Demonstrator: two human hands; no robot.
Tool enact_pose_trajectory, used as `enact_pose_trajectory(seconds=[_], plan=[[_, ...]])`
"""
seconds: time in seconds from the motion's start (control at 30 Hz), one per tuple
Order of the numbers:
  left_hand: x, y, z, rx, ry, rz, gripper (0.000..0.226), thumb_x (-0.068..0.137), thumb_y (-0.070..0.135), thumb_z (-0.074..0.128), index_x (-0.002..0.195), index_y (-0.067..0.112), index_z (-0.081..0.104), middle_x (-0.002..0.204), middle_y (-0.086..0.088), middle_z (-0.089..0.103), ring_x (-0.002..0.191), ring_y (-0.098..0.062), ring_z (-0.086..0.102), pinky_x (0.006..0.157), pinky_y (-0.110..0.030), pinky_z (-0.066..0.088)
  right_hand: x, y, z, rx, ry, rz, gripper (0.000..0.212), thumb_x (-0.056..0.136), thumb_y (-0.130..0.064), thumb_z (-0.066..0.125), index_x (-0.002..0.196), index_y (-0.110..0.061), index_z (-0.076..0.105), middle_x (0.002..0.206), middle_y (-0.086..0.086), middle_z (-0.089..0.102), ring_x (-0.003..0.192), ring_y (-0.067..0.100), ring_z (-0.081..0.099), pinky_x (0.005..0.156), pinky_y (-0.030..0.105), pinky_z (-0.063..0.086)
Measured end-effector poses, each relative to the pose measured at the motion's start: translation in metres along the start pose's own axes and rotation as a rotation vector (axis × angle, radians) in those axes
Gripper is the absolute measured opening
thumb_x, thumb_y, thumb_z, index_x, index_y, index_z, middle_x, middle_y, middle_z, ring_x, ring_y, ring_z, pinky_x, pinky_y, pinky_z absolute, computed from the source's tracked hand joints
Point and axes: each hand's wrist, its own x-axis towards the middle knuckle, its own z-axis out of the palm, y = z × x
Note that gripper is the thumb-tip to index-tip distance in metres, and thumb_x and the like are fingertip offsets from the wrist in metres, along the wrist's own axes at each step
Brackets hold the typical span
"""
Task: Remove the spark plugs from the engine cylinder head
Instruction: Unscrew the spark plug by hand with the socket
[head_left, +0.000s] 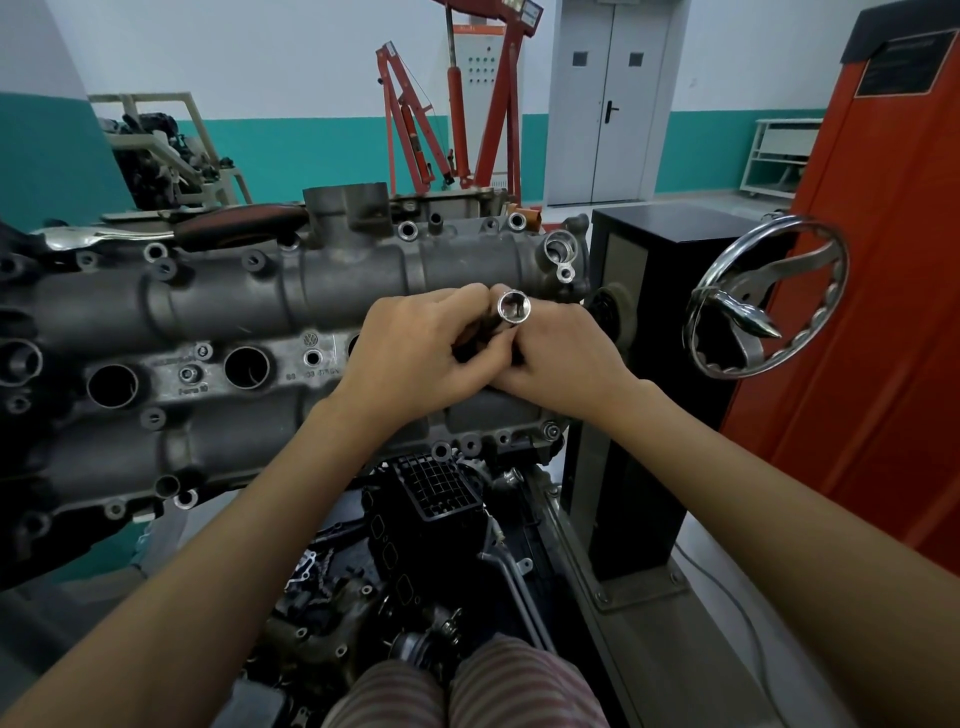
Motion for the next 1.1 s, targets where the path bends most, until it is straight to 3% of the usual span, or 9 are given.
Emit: enact_pose_trajectory(seconds=[0.17, 0.33, 0.57, 0.67, 0.73, 0.8, 1.0, 1.1], plan=[[-0.0014, -0.0035, 0.0022, 0.056, 0.036, 0.031, 0.044, 0.088, 0.034, 0.050, 0.058, 0.003, 0.057, 0.047, -0.005, 0.053, 0.041, -0.023, 0.050, 0.037, -0.036, 0.040, -0.0009, -0.0006, 0.0011, -0.051, 0.039, -0.014, 0.041, 0.078, -0.043, 0.040, 0.070, -0.010, 0.062, 0.057, 0.006, 0.060, 0.052, 0.025, 0.058, 0.050, 0.023, 0.027], [-0.0015, -0.0048, 0.0026, 0.059, 0.022, 0.024, 0.050, 0.089, 0.041, 0.048, 0.059, 0.003, 0.060, 0.048, -0.005, 0.055, 0.043, -0.023, 0.052, 0.039, -0.038, 0.041, -0.0005, 0.0010, 0.0026, -0.078, 0.006, 0.001, 0.026, 0.085, -0.033, 0.055, 0.085, -0.010, 0.065, 0.067, 0.007, 0.064, 0.061, 0.027, 0.060, 0.051, 0.025, 0.032], [0.0001, -0.0003, 0.0006, 0.023, 0.017, 0.016, 0.039, 0.087, 0.035, 0.050, 0.061, 0.006, 0.051, 0.051, 0.000, 0.051, 0.044, -0.018, 0.047, 0.038, -0.033, 0.038, -0.0003, 0.0003, 0.0021, -0.017, -0.030, 0.009, 0.032, 0.083, -0.038, 0.051, 0.089, -0.006, 0.051, 0.073, 0.002, 0.061, 0.063, 0.021, 0.059, 0.053, 0.036, 0.046], [-0.0001, -0.0014, 0.0010, 0.035, 0.015, 0.045, 0.038, 0.088, 0.033, 0.049, 0.061, 0.007, 0.054, 0.051, -0.001, 0.053, 0.043, -0.020, 0.049, 0.037, -0.032, 0.038, -0.0008, 0.0011, 0.0029, -0.027, 0.000, -0.006, 0.041, 0.079, -0.046, 0.038, 0.079, -0.009, 0.056, 0.064, 0.002, 0.061, 0.055, 0.014, 0.052, 0.043, 0.025, 0.033], [-0.0006, -0.0032, 0.0019, 0.056, 0.019, 0.051, 0.043, 0.089, 0.036, 0.049, 0.059, 0.005, 0.055, 0.049, -0.002, 0.054, 0.042, -0.021, 0.050, 0.037, -0.033, 0.039, -0.0015, 0.0006, 0.0026, -0.008, 0.027, -0.008, 0.041, 0.078, -0.046, 0.038, 0.070, -0.011, 0.059, 0.057, 0.003, 0.059, 0.050, 0.013, 0.046, 0.042, 0.019, 0.022], [-0.0009, -0.0050, 0.0027, 0.062, 0.028, 0.041, 0.049, 0.089, 0.040, 0.050, 0.056, 0.004, 0.055, 0.047, -0.003, 0.053, 0.041, -0.021, 0.050, 0.037, -0.034, 0.038, -0.0019, 0.0016, 0.0028, -0.002, 0.050, 0.006, 0.036, 0.081, -0.042, 0.045, 0.070, -0.012, 0.062, 0.057, 0.004, 0.060, 0.051, 0.019, 0.053, 0.044, 0.021, 0.021], [-0.0007, -0.0049, 0.0022, 0.044, -0.018, 0.004, 0.055, 0.089, 0.048, 0.046, 0.062, 0.004, 0.064, 0.050, -0.003, 0.057, 0.046, -0.021, 0.053, 0.042, -0.039, 0.041, -0.0006, 0.0021, 0.0028, -0.028, -0.021, 0.022, 0.022, 0.086, -0.031, 0.056, 0.094, -0.013, 0.065, 0.076, 0.003, 0.067, 0.069, 0.022, 0.062, 0.054, 0.026, 0.034], [-0.0006, -0.0026, 0.0014, 0.037, -0.027, -0.030, 0.051, 0.087, 0.046, 0.044, 0.067, 0.004, 0.063, 0.054, -0.003, 0.058, 0.049, -0.021, 0.054, 0.044, -0.041, 0.043, -0.0004, 0.0001, 0.0017, -0.004, -0.008, 0.020, 0.023, 0.083, -0.030, 0.059, 0.093, -0.009, 0.057, 0.077, 0.000, 0.063, 0.069, 0.020, 0.061, 0.053, 0.027, 0.038]])
